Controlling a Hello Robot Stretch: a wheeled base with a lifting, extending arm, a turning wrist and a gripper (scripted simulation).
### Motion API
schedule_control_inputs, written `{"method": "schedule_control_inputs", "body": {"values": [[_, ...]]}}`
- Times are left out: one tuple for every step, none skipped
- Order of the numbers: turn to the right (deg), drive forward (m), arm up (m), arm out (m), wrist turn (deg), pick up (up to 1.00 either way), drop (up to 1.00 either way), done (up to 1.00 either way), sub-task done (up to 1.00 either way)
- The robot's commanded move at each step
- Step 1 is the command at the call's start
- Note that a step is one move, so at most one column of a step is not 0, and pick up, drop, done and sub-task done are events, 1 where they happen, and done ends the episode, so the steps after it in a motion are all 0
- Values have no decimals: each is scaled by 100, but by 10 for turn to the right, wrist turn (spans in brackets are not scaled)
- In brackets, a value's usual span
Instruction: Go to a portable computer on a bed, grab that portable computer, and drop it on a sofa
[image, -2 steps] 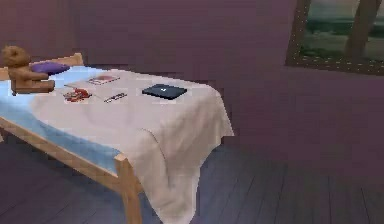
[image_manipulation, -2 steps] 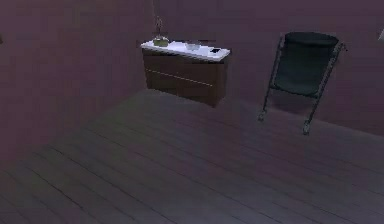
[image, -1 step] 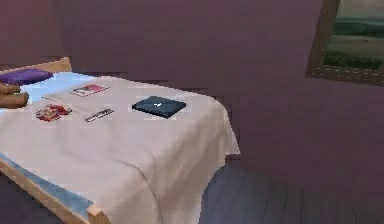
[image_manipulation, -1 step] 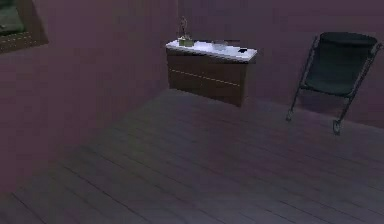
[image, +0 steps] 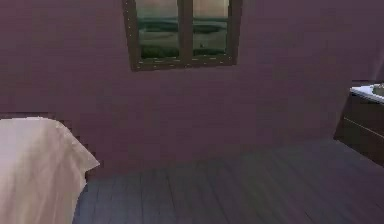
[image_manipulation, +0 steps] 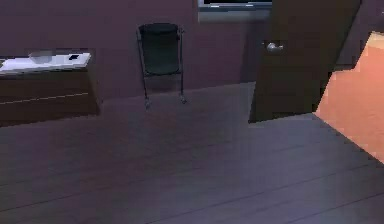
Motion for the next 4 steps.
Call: {"method": "schedule_control_inputs", "body": {"values": [[390, 0, 0, 0, 0, 0, 0, 0, 0], [0, 50, 0, 0, 0, 0, 0, 0, 0], [-450, 0, 0, 0, 0, 0, 0, 0, 0], [-240, 0, 0, 0, 0, 0, 0, 0, 0]]}}
